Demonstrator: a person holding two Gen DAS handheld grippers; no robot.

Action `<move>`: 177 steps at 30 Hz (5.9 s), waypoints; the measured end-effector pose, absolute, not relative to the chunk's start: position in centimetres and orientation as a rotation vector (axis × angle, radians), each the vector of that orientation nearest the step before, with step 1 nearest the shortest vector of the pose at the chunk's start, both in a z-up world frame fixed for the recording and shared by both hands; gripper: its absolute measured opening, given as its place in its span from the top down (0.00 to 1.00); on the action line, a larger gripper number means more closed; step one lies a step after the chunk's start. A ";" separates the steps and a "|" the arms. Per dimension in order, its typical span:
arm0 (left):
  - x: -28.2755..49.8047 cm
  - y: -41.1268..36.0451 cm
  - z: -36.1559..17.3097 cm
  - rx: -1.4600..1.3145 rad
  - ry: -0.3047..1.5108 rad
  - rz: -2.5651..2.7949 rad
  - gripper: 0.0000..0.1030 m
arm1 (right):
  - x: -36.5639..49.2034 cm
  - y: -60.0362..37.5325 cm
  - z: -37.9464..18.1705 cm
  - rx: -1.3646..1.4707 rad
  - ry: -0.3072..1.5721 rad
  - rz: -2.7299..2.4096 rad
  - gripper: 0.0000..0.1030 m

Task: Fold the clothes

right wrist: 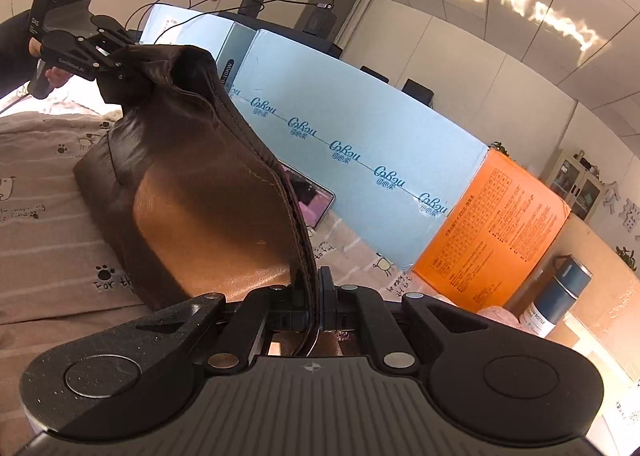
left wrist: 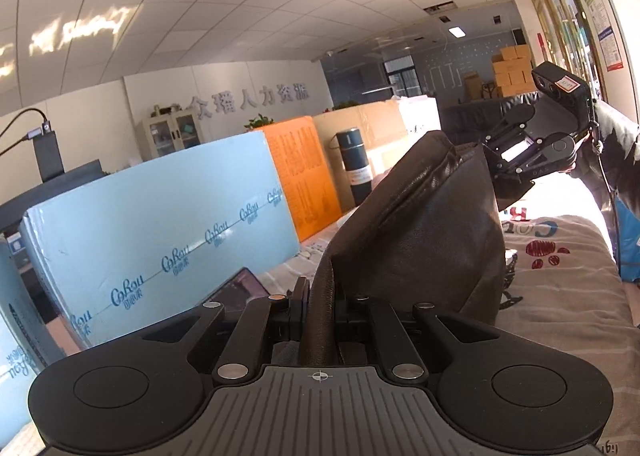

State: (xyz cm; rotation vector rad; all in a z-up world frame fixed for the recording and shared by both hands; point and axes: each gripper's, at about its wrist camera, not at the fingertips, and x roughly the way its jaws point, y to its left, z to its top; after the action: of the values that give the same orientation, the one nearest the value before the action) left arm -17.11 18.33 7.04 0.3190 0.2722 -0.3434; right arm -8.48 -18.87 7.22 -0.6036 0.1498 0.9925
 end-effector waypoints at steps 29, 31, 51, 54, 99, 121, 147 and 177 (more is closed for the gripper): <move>-6.7 29.6 -2.0 -0.316 0.464 -0.351 0.23 | 3.8 -18.0 5.7 -0.439 0.423 0.968 0.31; -6.6 29.2 -1.9 -0.302 0.457 -0.346 0.24 | 3.7 -19.3 6.6 -0.381 0.397 0.938 0.27; -10.1 22.6 -1.1 0.004 0.475 0.084 0.96 | 4.3 -21.4 -0.4 0.005 0.520 0.686 0.86; -9.1 22.5 -1.6 0.000 0.495 0.104 0.88 | 4.5 -20.8 -0.8 -0.031 0.536 0.621 0.86; -15.4 23.9 -1.0 -0.354 0.532 0.108 0.10 | -6.8 -24.1 0.7 0.312 0.428 0.355 0.10; -16.5 21.9 -2.9 -0.409 0.573 -0.003 0.06 | -2.2 -21.8 -3.0 0.843 0.785 0.362 0.05; -16.5 19.3 -2.7 -0.237 0.577 0.026 0.03 | -6.1 -21.7 1.2 0.701 0.426 0.242 0.92; -18.1 21.8 -2.1 -0.415 0.408 -0.067 0.03 | -11.6 -1.0 1.4 0.008 0.540 0.988 0.64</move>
State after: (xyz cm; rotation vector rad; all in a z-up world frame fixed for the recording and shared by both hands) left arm -18.09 21.80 -2.05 -0.4151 0.4077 -0.0674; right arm -11.61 -1.05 1.37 0.0080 0.5401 0.9884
